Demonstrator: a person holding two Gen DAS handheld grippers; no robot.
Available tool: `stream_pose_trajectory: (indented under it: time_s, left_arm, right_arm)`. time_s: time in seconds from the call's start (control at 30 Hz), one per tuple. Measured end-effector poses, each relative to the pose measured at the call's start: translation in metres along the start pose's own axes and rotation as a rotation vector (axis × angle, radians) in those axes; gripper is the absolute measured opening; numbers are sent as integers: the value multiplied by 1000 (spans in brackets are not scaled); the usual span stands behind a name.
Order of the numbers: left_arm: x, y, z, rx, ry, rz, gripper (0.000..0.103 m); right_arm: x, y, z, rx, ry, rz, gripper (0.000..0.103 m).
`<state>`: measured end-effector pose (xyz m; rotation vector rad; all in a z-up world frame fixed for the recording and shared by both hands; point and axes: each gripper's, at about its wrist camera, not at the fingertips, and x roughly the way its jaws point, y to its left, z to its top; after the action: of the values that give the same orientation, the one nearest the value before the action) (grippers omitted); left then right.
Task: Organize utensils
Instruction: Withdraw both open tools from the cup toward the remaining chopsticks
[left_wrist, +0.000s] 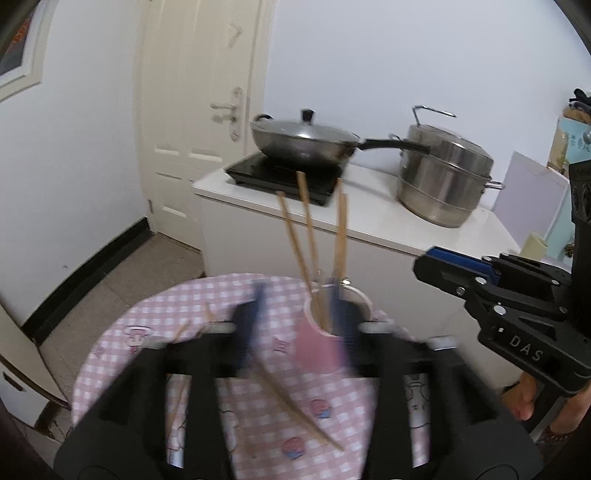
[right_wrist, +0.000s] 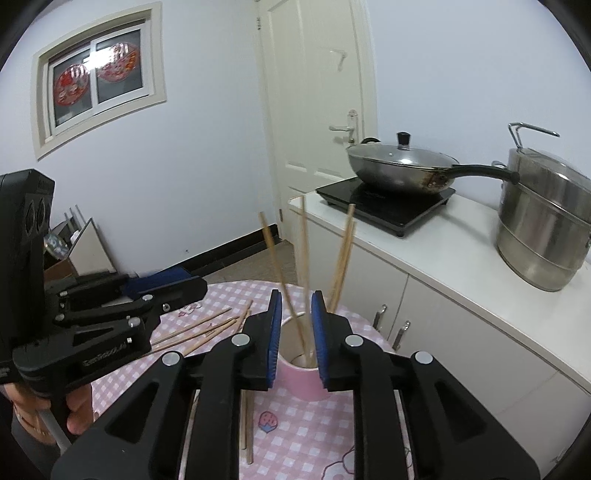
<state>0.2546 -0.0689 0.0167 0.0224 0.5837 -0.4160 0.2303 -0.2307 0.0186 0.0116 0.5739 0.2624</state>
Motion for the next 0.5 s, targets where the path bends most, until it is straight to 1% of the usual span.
stream_pose_trajectory:
  time_s: [0.07, 0.17, 0.33, 0.5]
  left_arm:
    - [-11, 7, -3, 17, -29, 43, 65]
    - [-19, 20, -7, 25, -22, 75, 65]
    - [-28, 44, -18, 34, 8, 109, 65]
    - [-23, 67, -32, 40, 63, 122, 65]
  right_arm:
    - [2, 9, -2, -18, 9, 13, 15]
    - [9, 23, -4, -38, 25, 36, 15]
    - [28, 47, -9, -71, 63, 80, 15]
    - [54, 71, -17, -95, 114, 118, 15]
